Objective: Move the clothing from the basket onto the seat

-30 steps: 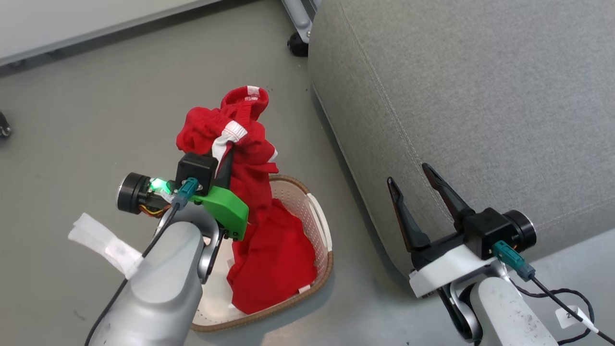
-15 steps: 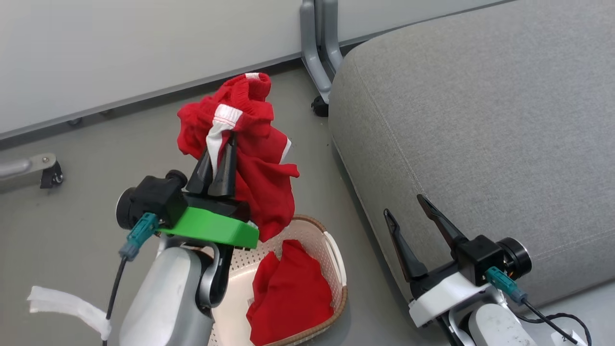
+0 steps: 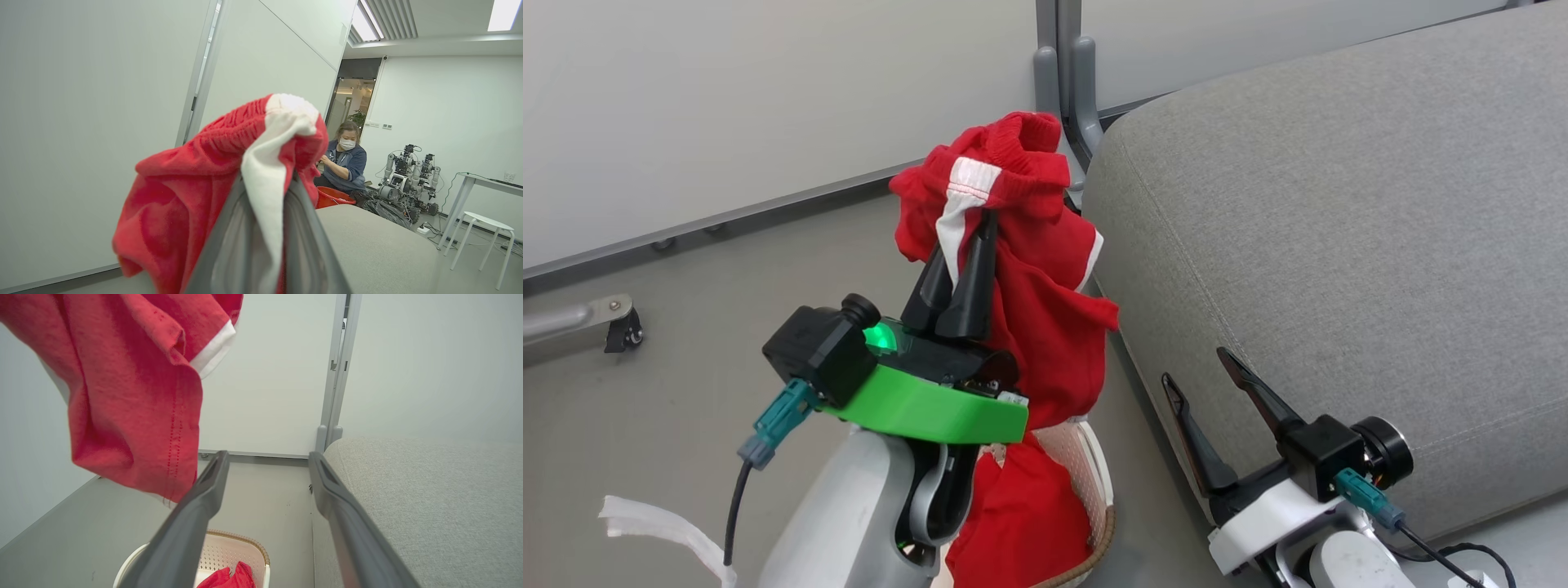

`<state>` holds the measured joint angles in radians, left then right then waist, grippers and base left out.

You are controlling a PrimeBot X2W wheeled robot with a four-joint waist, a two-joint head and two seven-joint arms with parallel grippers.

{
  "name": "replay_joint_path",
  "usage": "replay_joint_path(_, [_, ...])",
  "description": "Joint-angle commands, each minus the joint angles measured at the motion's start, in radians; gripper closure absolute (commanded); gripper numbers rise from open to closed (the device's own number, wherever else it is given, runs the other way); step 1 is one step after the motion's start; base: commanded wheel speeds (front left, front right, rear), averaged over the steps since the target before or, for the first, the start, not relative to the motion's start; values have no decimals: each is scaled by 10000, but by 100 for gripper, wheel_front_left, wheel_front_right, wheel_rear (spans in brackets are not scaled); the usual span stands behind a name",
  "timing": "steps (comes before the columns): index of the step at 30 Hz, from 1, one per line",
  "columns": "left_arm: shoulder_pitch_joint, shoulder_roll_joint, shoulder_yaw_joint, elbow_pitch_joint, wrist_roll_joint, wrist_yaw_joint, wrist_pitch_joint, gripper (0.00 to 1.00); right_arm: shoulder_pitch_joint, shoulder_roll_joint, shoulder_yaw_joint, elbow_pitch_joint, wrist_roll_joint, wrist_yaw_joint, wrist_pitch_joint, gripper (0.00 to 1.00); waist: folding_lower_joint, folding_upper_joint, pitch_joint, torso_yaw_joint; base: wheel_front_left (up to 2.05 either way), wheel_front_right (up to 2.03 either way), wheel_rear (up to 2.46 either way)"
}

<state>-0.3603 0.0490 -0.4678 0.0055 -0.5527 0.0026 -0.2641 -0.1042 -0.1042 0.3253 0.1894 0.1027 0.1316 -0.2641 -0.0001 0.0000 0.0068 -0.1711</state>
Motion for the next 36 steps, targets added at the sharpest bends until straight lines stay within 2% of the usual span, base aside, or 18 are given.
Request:
replay_joint_path(1, [-82,28,-41,-54,-68,-14,-5,100,149,7,32,21,-49,-17,-7,0,1,0,-33,-37,0,0,0])
replay_joint_path(5, [-52,28,-106,-166,-189,54,-5,100,111,-10,127,8,-4,-17,-7,0,1,0,-61,-124,0,0,0])
replay_joint_path(15, [68,27,-77,-68,-105,-128,-5,100,107,-167,240,-143,70,-17,-7,0,1,0,-42,-200,0,0,0])
replay_joint_path(18, [69,25,-99,16,-91,-170,-5,100,-62,-295,513,-672,295,-17,-7,0,1,0,-28,-191,0,0,0])
replay_joint_path(20, [42,25,-142,94,-42,-202,-4,100,-172,-486,726,-1095,593,-17,-7,0,1,0,2,-192,0,0,0])
replay_joint_path(25, [-45,25,-228,277,134,-308,-6,100,-608,-1423,1776,-1838,1116,-17,-7,0,1,0,89,-191,0,0,0])
replay_joint_path(32, [-230,25,-705,642,426,-591,-6,100,-1461,-2424,2850,-2089,1340,-17,-7,0,1,0,152,-114,0,0,0])
replay_joint_path(36, [-310,25,-942,765,353,-689,-6,100,-2007,-2878,3609,-1784,1597,-17,-7,0,1,0,178,-70,0,0,0])
